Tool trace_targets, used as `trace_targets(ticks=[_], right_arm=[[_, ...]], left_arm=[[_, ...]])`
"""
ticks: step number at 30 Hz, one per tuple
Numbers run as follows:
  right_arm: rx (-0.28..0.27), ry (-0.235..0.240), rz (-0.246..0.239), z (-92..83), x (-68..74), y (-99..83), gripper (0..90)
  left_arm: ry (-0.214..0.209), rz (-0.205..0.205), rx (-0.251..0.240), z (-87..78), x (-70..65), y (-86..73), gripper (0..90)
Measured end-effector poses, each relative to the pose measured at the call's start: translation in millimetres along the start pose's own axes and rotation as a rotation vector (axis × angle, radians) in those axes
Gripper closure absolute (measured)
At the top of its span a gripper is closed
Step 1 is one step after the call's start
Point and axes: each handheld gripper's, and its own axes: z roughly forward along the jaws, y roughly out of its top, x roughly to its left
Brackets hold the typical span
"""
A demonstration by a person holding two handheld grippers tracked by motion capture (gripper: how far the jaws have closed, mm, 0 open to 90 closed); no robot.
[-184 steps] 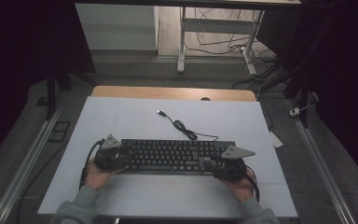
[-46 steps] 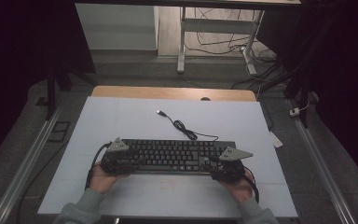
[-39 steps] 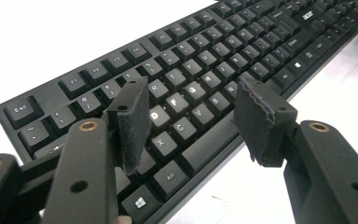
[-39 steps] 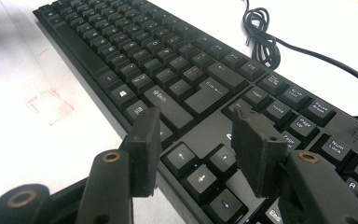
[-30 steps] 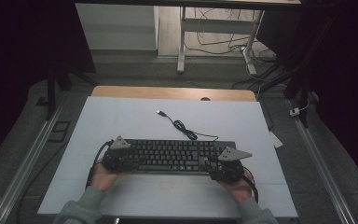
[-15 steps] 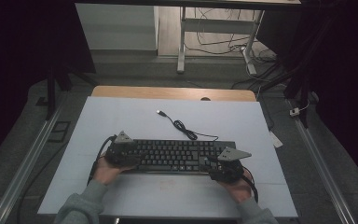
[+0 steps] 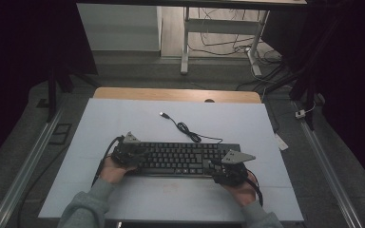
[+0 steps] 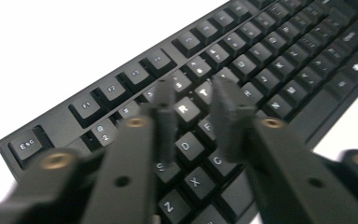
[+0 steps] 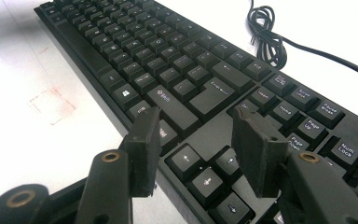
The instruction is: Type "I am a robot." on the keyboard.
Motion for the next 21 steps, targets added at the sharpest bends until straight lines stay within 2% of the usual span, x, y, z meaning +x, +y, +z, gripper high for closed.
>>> trace_targets(ticks=[2,3,10,21], right_arm=[[0.000,-0.001,0.000,0.1,-0.1,0.0,52.1],[0.000,-0.001,0.001,0.1,-0.1,0.0,52.1],[0.002,-0.002,-0.001,0.4,0.0,0.0,52.1],[0.002,-0.003,0.000,0.1,-0.3,-0.1,52.1]], left_arm=[[-0.001,0.005,0.011,2.5,1.0,0.2,87.5],[0.001,0.009,0.017,3.8,1.1,0.6,88.8],[0.005,0.028,0.033,10.1,-1.7,5.1,89.0],[0.014,0.023,0.045,16.6,-1.9,8.8,89.0]])
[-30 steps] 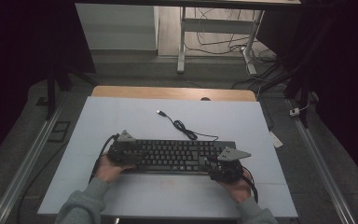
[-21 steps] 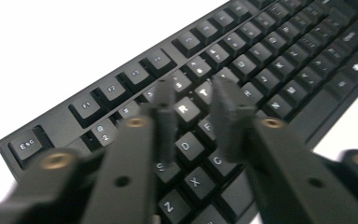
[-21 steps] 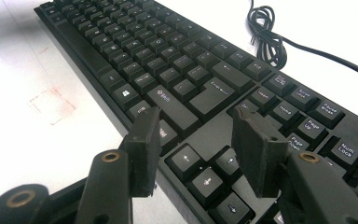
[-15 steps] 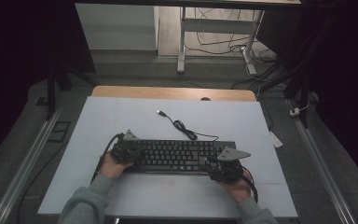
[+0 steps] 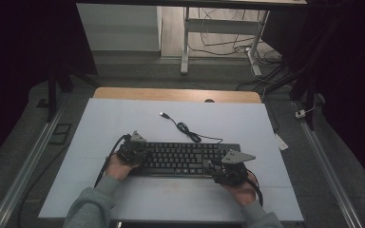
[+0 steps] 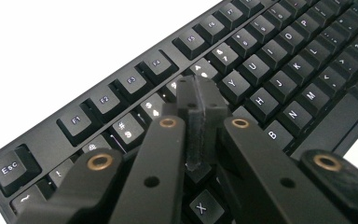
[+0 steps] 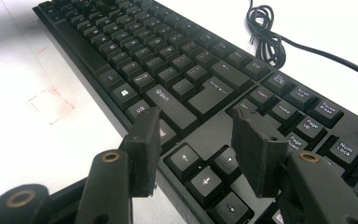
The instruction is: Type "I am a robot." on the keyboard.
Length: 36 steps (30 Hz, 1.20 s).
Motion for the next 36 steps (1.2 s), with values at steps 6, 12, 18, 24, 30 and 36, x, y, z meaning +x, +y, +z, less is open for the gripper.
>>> trace_targets(ticks=[6,12,18,24,30,36], right_arm=[[0.003,-0.002,-0.002,-0.5,-0.1,0.1,52.1],[0.003,-0.002,-0.002,-0.6,0.0,0.2,52.1],[-0.003,-0.006,-0.001,-1.1,-0.6,0.1,52.1],[0.002,-0.003,-0.002,-0.6,-0.2,0.2,52.2],[0.001,-0.002,-0.001,-0.7,0.1,0.1,52.1],[-0.008,-0.003,0.002,-1.1,0.1,0.0,52.1]], left_arm=[[0.005,-0.002,0.013,3.1,0.0,-0.8,89.0],[0.008,0.000,0.023,5.5,-0.7,-2.3,89.0],[0.006,-0.002,0.011,4.0,-1.8,-2.1,89.0],[-0.006,-0.004,-0.011,-1.2,-1.8,-2.2,88.9],[-0.025,-0.025,-0.066,-12.1,-1.4,-3.4,80.8],[-0.032,-0.042,-0.109,-23.8,-1.8,-9.0,64.0]])
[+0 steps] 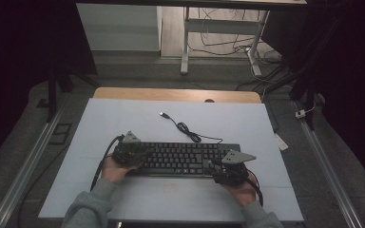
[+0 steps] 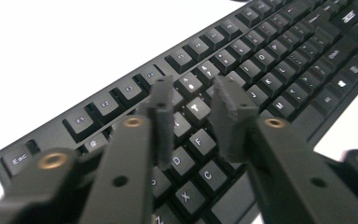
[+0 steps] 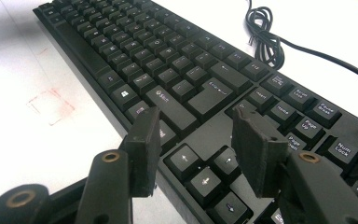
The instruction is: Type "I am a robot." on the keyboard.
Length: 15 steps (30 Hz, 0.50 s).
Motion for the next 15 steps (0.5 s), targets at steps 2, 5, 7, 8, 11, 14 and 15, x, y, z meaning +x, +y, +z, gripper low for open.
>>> trace_targets(ticks=[2,5,7,8,11,14,15], right_arm=[[0.001,-0.001,-0.001,0.0,-0.2,0.0,52.1],[0.001,-0.002,0.000,-0.2,-0.3,-0.1,52.2],[0.000,-0.003,0.001,-0.4,-0.3,0.0,52.1],[-0.002,-0.003,0.000,-0.4,-0.4,0.0,52.2],[-0.003,-0.003,-0.001,-0.5,-0.3,0.1,52.1],[-0.003,-0.003,-0.001,-0.2,-0.2,0.2,52.2],[-0.004,-0.002,-0.002,0.0,-0.1,0.3,52.1]], left_arm=[[0.001,-0.010,-0.012,-3.9,-0.3,-2.7,58.7],[0.000,-0.011,-0.020,-11.2,-1.3,-7.2,53.1],[0.005,-0.011,-0.028,-15.6,-2.1,-9.9,49.7],[0.003,-0.016,-0.035,-18.3,-2.4,-11.5,48.0],[-0.006,-0.022,-0.048,-25.0,-3.1,-17.3,43.9],[-0.011,-0.019,-0.053,-28.6,-4.4,-21.7,39.9],[-0.012,-0.021,-0.054,-29.3,-5.0,-22.7,39.3]])
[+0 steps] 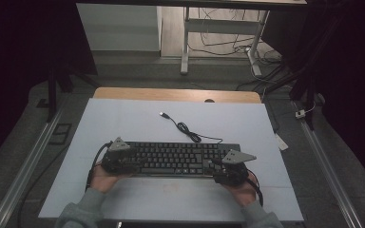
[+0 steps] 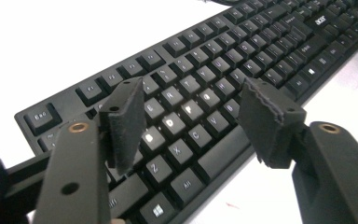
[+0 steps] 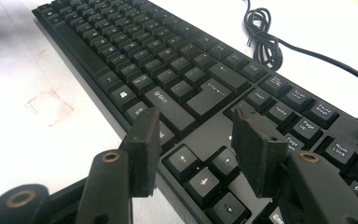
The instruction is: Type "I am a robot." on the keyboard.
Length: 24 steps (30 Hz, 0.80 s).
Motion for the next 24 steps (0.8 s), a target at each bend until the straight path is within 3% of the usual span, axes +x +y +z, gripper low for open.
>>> trace_targets(ticks=[3,17,24], right_arm=[[0.001,-0.001,-0.001,-0.4,0.1,0.6,52.1],[-0.010,0.005,-0.008,1.2,2.3,4.8,52.1],[-0.027,0.030,-0.021,12.1,7.8,20.0,53.5]], left_arm=[[0.001,0.017,0.004,-0.9,-1.8,-1.9,38.1],[0.009,0.015,0.012,-1.1,-1.8,-3.4,36.3],[0.009,0.023,0.023,1.4,-1.1,-3.6,36.0]])
